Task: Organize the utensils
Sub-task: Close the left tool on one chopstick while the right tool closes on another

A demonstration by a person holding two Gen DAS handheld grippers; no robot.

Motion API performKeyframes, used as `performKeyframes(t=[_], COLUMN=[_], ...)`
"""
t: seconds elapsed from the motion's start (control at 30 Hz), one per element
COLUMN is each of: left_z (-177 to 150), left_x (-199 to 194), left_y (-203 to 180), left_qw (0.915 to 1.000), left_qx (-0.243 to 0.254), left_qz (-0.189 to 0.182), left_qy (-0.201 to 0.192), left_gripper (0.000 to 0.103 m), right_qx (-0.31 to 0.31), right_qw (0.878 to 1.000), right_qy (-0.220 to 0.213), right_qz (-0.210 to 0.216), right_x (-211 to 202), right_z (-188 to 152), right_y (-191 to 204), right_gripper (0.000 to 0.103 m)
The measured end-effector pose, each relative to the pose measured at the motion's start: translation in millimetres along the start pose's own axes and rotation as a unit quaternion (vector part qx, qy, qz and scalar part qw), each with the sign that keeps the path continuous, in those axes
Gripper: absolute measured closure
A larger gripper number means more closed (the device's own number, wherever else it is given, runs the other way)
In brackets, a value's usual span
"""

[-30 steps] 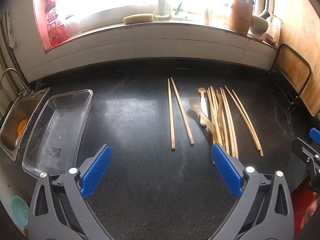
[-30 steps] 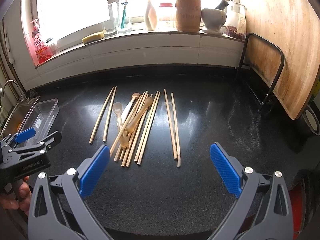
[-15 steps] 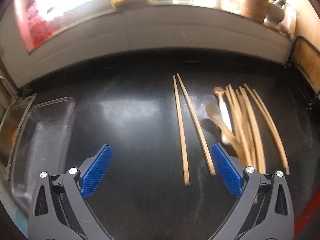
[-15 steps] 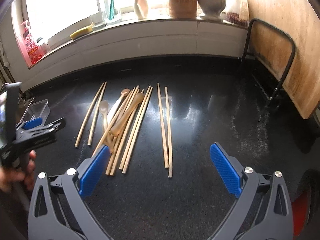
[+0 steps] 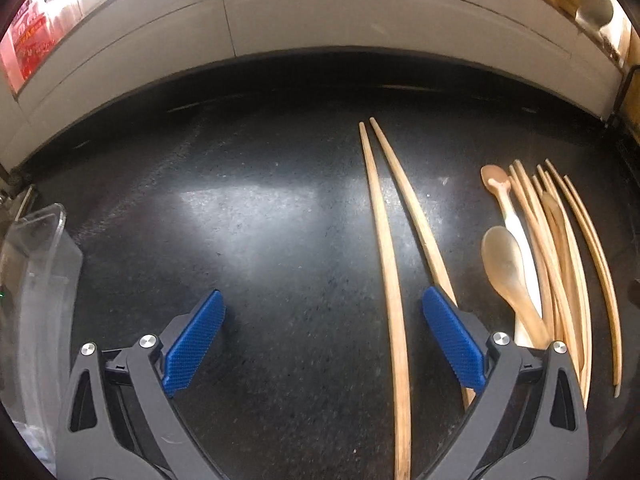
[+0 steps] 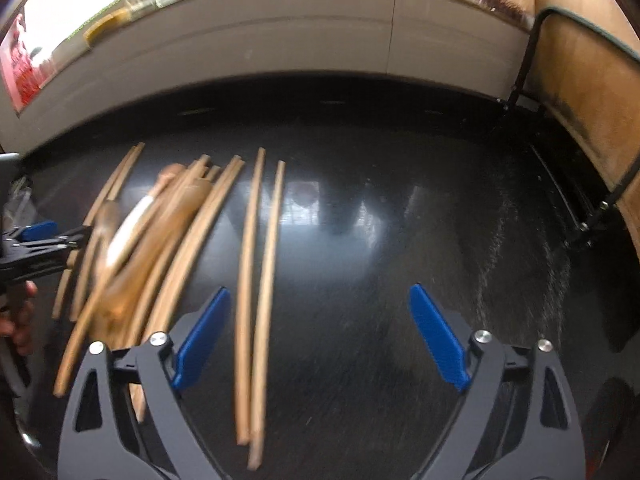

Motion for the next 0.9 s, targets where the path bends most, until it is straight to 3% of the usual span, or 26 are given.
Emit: performKeyframes(t=[0.13, 0.33, 0.43, 0.47, 0.5, 0.57, 0.6, 0.63, 0.7, 0.77, 0.9], left_z=[0.4, 4.5, 2.2, 1.3, 0.6, 2.2, 3.7, 5.3, 6.2, 6.0, 3.8], left_x=[1.8, 5.2, 4.1, 3.1, 1.9, -1.7, -3.8, -5.4, -5.6, -5.8, -10.7], left_y=[2.7, -4.6, -17.3, -20.5, -24.2, -31.8, -36.9, -34.9, -40.9, -43.3, -40.3], left_qw=[1.0000, 0.9998, 0.9997, 0.9996, 0.9995, 0.9993, 0.9991, 0.9991, 0.9988, 0.9983, 0.9993], left_qx=[0.005, 0.010, 0.011, 0.012, 0.014, 0.019, 0.023, 0.026, 0.038, 0.046, 0.023], left_qz=[-0.007, -0.012, -0.011, -0.012, -0.014, -0.017, -0.018, -0.018, -0.011, 0.004, -0.009], left_qy=[-0.005, -0.016, -0.021, -0.022, -0.023, -0.028, -0.029, -0.029, -0.030, -0.034, -0.027], left_gripper=[0.006, 0.006, 0.006, 0.008, 0.013, 0.034, 0.054, 0.071, 0.093, 0.096, 0.096], right_qx=[-0.002, -0.009, -0.019, -0.022, -0.025, -0.028, -0.030, -0.029, -0.028, -0.017, 0.009], right_qw=[1.000, 1.000, 1.000, 0.999, 0.999, 0.999, 0.999, 0.999, 0.999, 0.999, 0.998], right_qy=[0.017, 0.006, 0.001, 0.001, 0.003, 0.007, 0.009, 0.011, 0.015, 0.016, 0.022], right_qz=[0.014, 0.016, 0.024, 0.030, 0.031, 0.040, 0.041, 0.039, 0.035, 0.039, 0.051], right_x=[19.6, 20.5, 16.4, 14.8, 14.7, 14.3, 14.4, 14.4, 14.7, 15.1, 11.3], right_z=[-3.7, -2.2, -1.3, -0.6, 1.2, 2.3, 3.1, 3.4, 4.5, 5.5, 5.4], right_y=[1.8, 6.5, 14.0, 18.1, 20.7, 27.2, 28.7, 29.6, 30.9, 30.9, 28.6], right_gripper=[0.021, 0.023, 0.044, 0.059, 0.074, 0.087, 0.095, 0.095, 0.096, 0.096, 0.096])
Point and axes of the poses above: each gripper's, at about its wrist camera, not at the fingertips, and x roughly the way its jaws point, y to its left, z to its top, the point moved 10 cm from there along x, roughly the way its jaws point, and after that the axes turned 7 degrees about -x, right-handed, at the moved point
